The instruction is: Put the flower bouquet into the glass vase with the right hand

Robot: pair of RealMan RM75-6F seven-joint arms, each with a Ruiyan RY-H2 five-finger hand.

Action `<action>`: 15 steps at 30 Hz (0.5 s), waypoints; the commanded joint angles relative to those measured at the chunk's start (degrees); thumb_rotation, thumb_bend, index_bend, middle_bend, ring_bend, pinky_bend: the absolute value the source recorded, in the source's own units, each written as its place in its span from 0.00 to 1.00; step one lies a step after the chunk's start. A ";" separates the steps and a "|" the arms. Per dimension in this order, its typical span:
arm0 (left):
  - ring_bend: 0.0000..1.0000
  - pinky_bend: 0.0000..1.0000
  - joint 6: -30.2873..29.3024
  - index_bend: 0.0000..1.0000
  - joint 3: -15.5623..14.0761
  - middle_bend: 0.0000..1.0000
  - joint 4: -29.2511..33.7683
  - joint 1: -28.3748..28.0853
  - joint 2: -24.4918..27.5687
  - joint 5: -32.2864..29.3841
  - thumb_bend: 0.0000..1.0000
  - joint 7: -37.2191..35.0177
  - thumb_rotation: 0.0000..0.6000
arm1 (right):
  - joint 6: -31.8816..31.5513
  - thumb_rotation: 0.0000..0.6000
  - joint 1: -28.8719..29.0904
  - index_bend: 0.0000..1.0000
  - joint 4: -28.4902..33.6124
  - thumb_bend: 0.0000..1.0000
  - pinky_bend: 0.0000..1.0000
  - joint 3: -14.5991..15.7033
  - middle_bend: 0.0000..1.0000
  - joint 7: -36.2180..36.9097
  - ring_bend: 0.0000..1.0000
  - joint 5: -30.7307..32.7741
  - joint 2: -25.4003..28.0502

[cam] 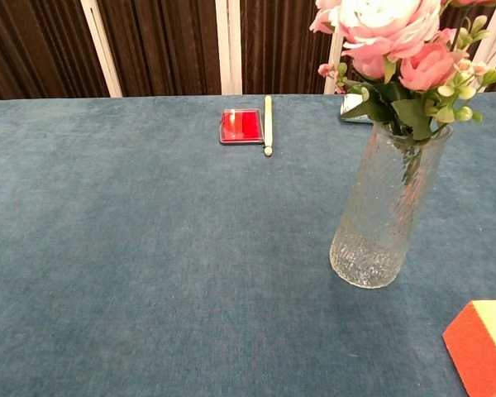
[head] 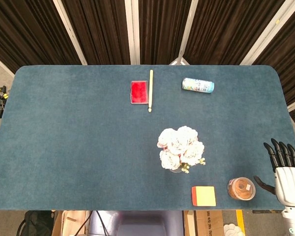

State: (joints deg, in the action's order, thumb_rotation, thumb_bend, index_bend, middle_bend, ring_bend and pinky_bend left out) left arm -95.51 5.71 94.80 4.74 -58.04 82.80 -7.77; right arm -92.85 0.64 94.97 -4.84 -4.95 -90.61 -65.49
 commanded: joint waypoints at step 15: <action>0.00 0.06 -0.06 0.14 -0.37 0.00 -0.04 -0.16 -0.26 0.85 0.34 0.83 1.00 | -0.15 1.00 -0.61 0.12 1.49 0.07 0.00 1.21 0.06 0.51 0.00 -1.08 1.14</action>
State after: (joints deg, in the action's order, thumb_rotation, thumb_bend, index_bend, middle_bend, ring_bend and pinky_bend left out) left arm -95.59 5.35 94.75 4.58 -58.31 83.65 -6.96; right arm -93.00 0.06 96.39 -3.70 -4.39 -91.59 -64.37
